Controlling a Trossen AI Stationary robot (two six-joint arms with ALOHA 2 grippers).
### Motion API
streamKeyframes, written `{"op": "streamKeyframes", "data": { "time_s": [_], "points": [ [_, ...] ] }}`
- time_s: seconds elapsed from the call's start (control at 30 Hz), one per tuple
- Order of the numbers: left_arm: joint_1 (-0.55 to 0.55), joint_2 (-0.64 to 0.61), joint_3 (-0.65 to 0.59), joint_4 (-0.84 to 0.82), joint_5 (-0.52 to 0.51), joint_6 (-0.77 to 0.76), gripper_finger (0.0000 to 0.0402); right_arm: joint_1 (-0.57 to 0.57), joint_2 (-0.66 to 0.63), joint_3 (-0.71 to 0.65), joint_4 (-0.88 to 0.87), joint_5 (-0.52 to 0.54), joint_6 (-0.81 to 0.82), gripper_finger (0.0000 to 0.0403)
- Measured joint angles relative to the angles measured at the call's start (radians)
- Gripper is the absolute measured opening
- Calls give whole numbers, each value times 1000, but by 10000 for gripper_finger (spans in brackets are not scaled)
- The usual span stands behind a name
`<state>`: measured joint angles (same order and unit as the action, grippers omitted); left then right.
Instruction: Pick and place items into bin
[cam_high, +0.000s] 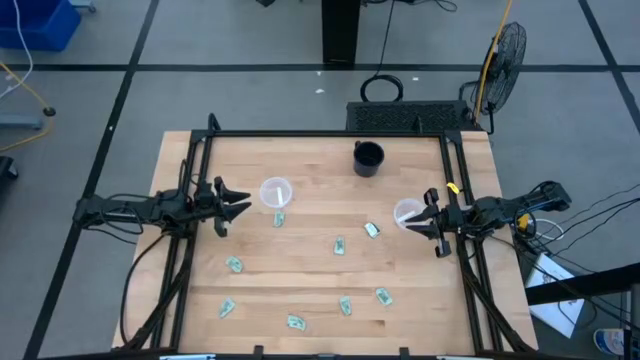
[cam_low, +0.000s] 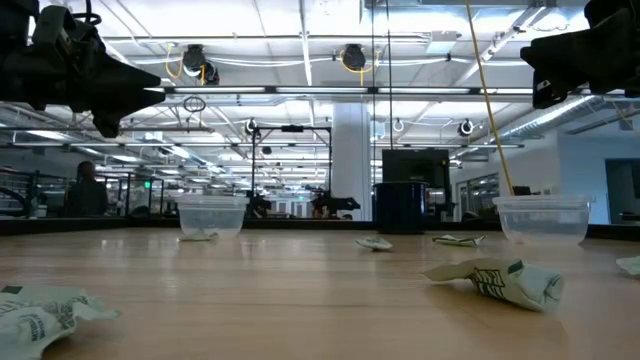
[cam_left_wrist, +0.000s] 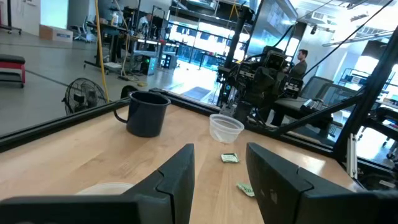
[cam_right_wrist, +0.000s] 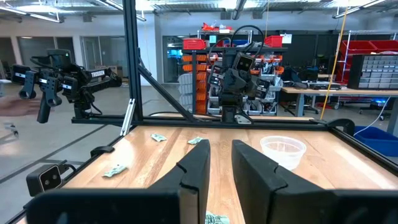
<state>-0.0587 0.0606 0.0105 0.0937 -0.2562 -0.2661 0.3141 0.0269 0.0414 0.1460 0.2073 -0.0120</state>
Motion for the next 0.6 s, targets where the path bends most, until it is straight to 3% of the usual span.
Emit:
{"op": "streamKeyframes", "data": {
  "time_s": [0.27, 0.5, 0.6],
  "points": [
    [0, 0, 0, 47, -37, -4, 150, 0, 0, 0, 0, 0, 0, 59],
    [0, 0, 0, 154, -13, -166, 150, 0, 0, 0, 0, 0, 0, 59],
    [0, 0, 0, 167, -41, -167, 150, 0, 0, 0, 0, 0, 0, 59]
  ]
}}
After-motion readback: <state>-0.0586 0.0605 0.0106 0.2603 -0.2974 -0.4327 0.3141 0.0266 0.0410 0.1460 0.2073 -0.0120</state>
